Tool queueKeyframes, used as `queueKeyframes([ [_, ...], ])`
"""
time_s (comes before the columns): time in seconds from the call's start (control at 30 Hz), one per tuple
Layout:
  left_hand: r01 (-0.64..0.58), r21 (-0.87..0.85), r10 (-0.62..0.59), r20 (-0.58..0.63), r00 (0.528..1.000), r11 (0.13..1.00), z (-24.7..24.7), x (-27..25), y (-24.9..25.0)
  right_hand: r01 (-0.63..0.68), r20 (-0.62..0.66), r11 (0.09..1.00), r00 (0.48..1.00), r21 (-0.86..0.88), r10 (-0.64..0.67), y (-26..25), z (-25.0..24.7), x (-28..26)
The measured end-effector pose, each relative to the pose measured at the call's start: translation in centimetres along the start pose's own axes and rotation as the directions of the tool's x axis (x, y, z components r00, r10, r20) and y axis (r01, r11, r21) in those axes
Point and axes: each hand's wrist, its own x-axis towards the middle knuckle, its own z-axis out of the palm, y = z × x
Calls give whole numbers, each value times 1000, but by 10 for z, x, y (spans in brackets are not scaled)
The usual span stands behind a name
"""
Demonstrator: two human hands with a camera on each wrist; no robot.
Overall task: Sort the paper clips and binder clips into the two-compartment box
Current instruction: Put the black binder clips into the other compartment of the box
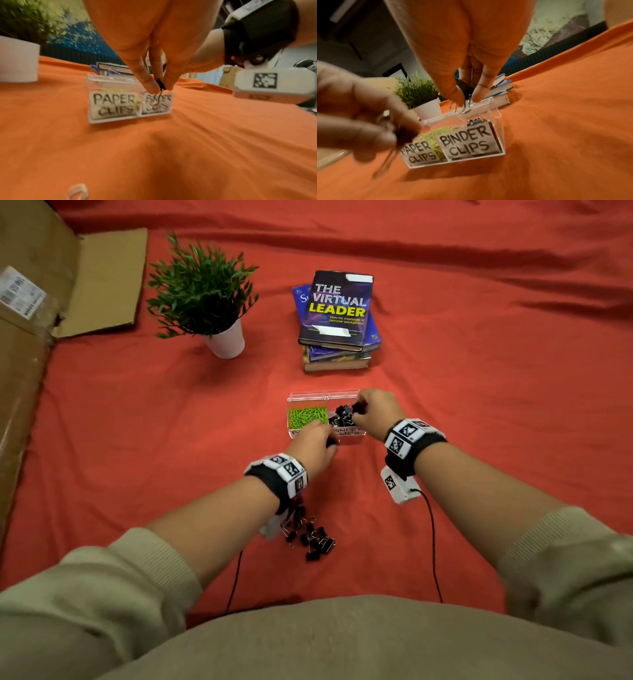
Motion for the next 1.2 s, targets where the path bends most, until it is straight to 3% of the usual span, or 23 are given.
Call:
queueKeyframes([
  [0.17, -20, 38, 21, -20, 1000, 999, -27, 43, 0, 54, 128, 989, 991, -140, -36, 0, 11, 16],
  [0.33, -105, 127, 97, 69, 993, 986, -22, 73, 11, 56, 29, 998, 998, -42, -55, 13, 11, -6],
  [0.43, -140, 194, 113, 145, 983, 971, -12, 83, 14, 120, 133, 993, 984, -11, -117, 9, 17, -38],
  [0.5, -161, 245, 114, 197, 974, 956, -5, 85, 14, 199, 311, 980, 933, -23, -182, 1, 26, -61],
  [0.63, -166, 180, 129, 201, 971, 970, -1, 80, 11, 374, 552, 927, 768, 26, -325, -19, 55, -103],
  [0.77, -210, 87, 206, 49, 977, 974, -7, 46, 5, 516, 677, 857, 628, 7, -384, -31, 80, -128],
  [0.87, -240, 87, 231, 103, 968, 967, -9, 4, -10, 632, 728, 771, 563, -74, -392, -30, 91, -138],
  [0.93, -248, 98, 226, 196, 954, 964, -7, -25, -27, 652, 731, 751, 564, -109, -384, -24, 95, -141],
  [1.07, -221, 155, 150, 373, 915, 963, 3, -72, -58, 592, 679, 797, 634, -119, -370, -10, 95, -137],
  [1.2, -202, 180, 103, 447, 889, 963, 15, -92, -76, 486, 643, 870, 692, -79, -328, 2, 88, -128],
])
